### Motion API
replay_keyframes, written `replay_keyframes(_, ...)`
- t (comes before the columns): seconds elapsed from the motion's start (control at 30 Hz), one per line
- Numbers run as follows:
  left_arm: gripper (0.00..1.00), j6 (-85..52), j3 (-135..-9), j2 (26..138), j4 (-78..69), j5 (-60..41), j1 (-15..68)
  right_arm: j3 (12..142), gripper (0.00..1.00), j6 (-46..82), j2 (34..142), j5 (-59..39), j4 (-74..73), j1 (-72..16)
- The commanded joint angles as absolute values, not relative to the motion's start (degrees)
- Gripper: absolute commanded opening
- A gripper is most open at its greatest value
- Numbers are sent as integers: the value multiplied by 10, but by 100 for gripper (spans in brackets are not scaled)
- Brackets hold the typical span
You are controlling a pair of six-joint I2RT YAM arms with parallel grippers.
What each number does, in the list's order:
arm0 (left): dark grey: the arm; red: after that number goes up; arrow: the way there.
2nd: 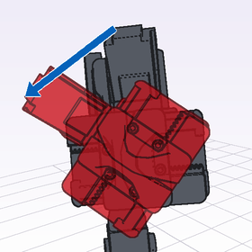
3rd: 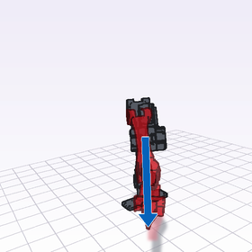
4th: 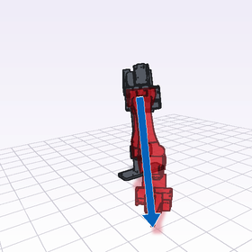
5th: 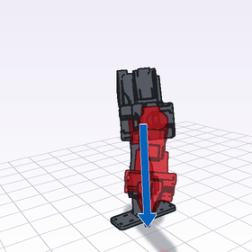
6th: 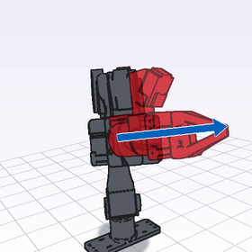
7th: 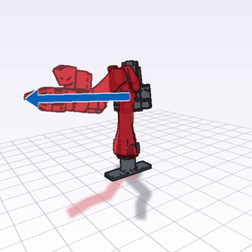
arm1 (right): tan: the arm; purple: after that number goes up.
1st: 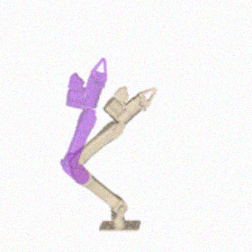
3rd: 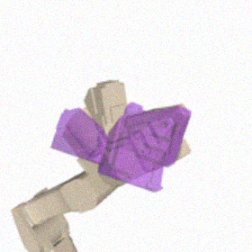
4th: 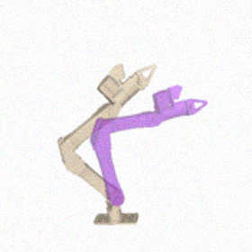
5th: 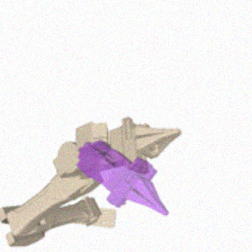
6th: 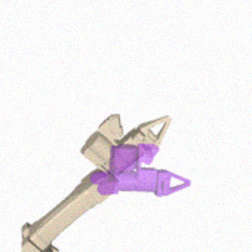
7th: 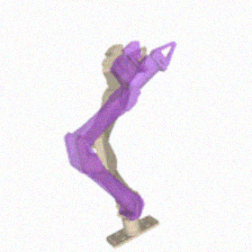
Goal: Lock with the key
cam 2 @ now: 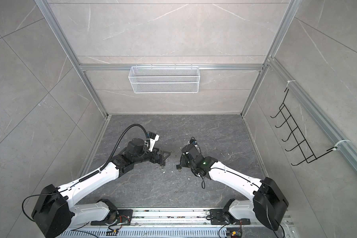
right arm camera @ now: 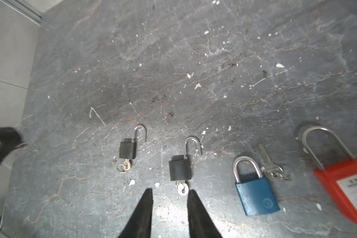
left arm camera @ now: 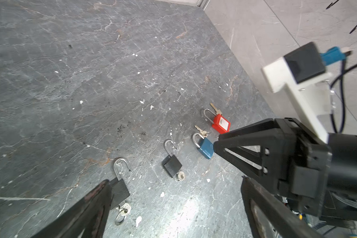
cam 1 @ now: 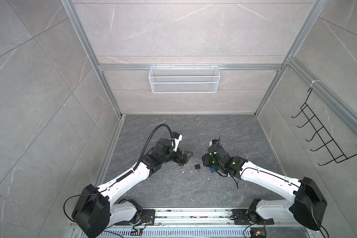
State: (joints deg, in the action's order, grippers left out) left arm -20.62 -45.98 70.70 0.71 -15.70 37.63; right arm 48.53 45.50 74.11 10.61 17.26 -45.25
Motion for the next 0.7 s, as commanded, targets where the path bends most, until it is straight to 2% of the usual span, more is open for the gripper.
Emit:
replay_keyframes(0.0,100,-209,-460,712,-25,-180,376,502,32,456,731,153,219,-456)
replay_keyframes(0.23,100,-211,-460,714,-24,-166,376,518,35,433,752,156,231,-456)
replay_keyframes(0.43,100,-238,-484,696,50,-123,377,596,42,398,839,117,258,-456)
replay_keyframes(0.57,100,-225,-486,704,77,-115,378,583,46,375,871,102,186,-453)
replay_keyframes(0.67,100,-215,-462,697,71,-103,379,562,45,375,898,77,128,-440)
